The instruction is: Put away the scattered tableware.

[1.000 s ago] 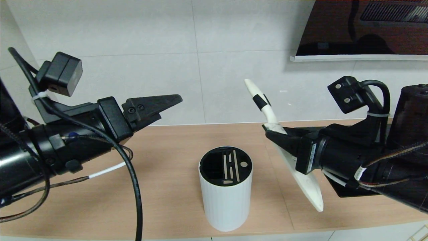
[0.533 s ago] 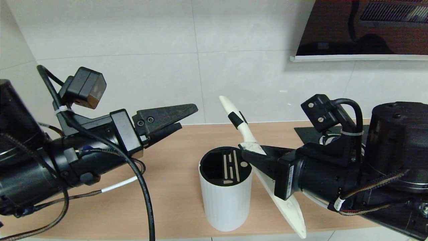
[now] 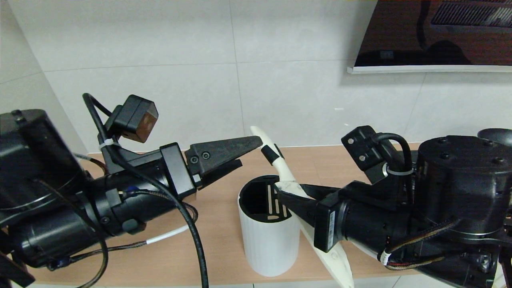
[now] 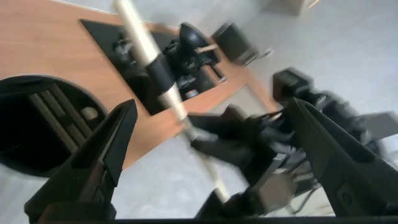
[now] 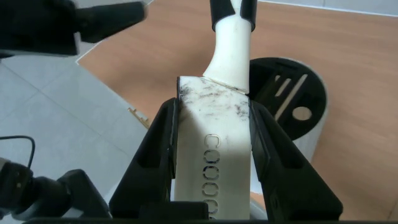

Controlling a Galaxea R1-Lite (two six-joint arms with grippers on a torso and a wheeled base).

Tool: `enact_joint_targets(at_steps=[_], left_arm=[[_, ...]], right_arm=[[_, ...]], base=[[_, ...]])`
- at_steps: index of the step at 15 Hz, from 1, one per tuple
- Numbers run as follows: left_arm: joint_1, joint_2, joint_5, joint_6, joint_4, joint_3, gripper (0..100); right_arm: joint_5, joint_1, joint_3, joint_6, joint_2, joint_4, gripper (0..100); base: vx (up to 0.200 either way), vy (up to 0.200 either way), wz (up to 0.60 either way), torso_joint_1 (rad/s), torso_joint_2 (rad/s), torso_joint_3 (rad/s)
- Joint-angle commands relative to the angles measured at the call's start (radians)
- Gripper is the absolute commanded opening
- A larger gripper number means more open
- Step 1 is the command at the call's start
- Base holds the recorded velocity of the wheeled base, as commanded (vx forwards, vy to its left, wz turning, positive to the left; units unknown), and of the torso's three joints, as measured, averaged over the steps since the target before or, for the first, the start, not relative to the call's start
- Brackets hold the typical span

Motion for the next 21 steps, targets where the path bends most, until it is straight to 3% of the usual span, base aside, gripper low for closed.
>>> enact_joint_targets(at_steps=[1, 5, 17, 20, 21], left_arm=[[-0.020, 0.050, 0.004, -0.009, -0.013, 0.004, 100], [-0.066, 0.092, 0.066, -0.011, -0.016, -0.010, 100], [-0.109, 0.182, 0.092, -0.006, -0.135, 0.002, 100], [-0.109, 0.144, 0.098, 0.011, -0.126, 0.006, 100], [-0.104, 0.118, 0.100, 0.032, -0.097, 0.002, 100]], right_arm=[[0.000, 0.003, -0.001, 0.000, 0.005, 0.000, 0], [0.000, 0.006, -0.001, 0.000, 0.008, 0.000, 0], [-0.003, 0.059, -0.001, 0.000, 0.017, 0.000, 0], [-0.035, 0.036, -0.002, -0.005, 0.017, 0.000, 0], [-0.037, 0.024, -0.002, -0.006, 0.010, 0.000, 0]], base=[[0.000, 0.000, 0.00, 0.000, 0.00, 0.000], [0.000, 0.000, 0.00, 0.000, 0.00, 0.000], [0.000, 0.000, 0.00, 0.000, 0.00, 0.000], [0.000, 0.000, 0.00, 0.000, 0.00, 0.000], [0.000, 0.000, 0.00, 0.000, 0.00, 0.000]])
